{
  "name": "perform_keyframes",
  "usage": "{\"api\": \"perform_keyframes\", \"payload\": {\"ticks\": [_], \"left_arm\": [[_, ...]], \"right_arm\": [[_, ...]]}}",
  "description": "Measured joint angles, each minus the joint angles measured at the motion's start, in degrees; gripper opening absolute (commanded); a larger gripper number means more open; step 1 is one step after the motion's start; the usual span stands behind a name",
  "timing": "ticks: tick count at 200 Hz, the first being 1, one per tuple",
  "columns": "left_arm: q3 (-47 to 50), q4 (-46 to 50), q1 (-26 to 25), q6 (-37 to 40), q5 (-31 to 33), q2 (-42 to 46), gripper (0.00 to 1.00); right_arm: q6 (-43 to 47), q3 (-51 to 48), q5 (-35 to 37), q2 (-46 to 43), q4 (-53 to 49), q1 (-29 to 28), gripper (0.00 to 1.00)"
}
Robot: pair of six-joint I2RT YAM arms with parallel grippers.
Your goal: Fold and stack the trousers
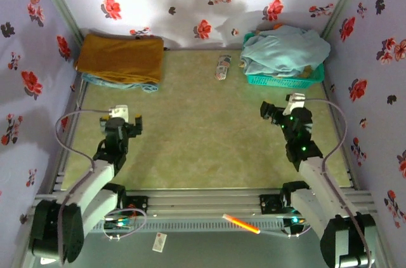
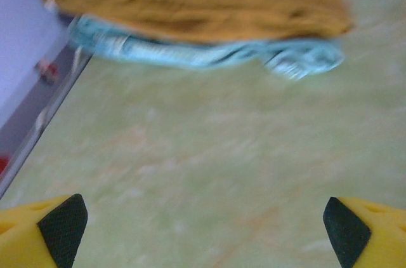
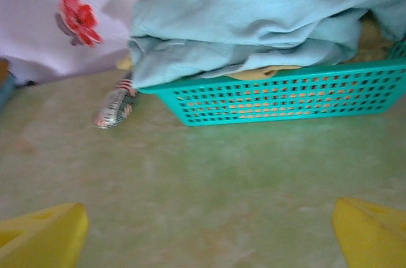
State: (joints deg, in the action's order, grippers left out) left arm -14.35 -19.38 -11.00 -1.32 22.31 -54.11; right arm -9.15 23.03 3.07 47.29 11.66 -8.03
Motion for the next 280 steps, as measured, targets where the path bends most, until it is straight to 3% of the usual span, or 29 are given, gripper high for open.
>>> {"api": "perform_keyframes", "payload": {"ticks": [38, 86, 130, 159, 213, 280], "left_arm": [[1.31, -17.2, 6.16, -0.63, -1.18, -13.09, 1.0], [1.16, -36.98, 9.84, -1.77, -5.4, -32.79, 1.0], [-2.08, -37.16, 10.64, -2.64, -7.67, -33.92, 1.0], [-5.92, -35.67, 10.64, -2.64, -8.57, -33.92, 1.0], [-6.19, -34.47, 10.64, -2.64, -9.07, -33.92, 1.0], [-6.19, -33.9, 10.64, -2.64, -9.07, -33.92, 1.0]], "right_arm": [[7.74, -1.81, 4.31, 6.62, 6.64, 0.81, 0.99], [7.02, -6.05, 5.75, 21.0, 20.87, 3.13, 0.99], [6.56, -9.97, 8.07, 30.42, 36.98, 3.82, 0.99], [6.64, -9.73, 8.59, 41.38, 49.22, 4.04, 0.99], [5.62, -0.57, 5.97, 42.49, 40.85, 7.23, 0.99], [5.51, -0.39, 5.49, 42.49, 37.73, 7.56, 0.99]]}}
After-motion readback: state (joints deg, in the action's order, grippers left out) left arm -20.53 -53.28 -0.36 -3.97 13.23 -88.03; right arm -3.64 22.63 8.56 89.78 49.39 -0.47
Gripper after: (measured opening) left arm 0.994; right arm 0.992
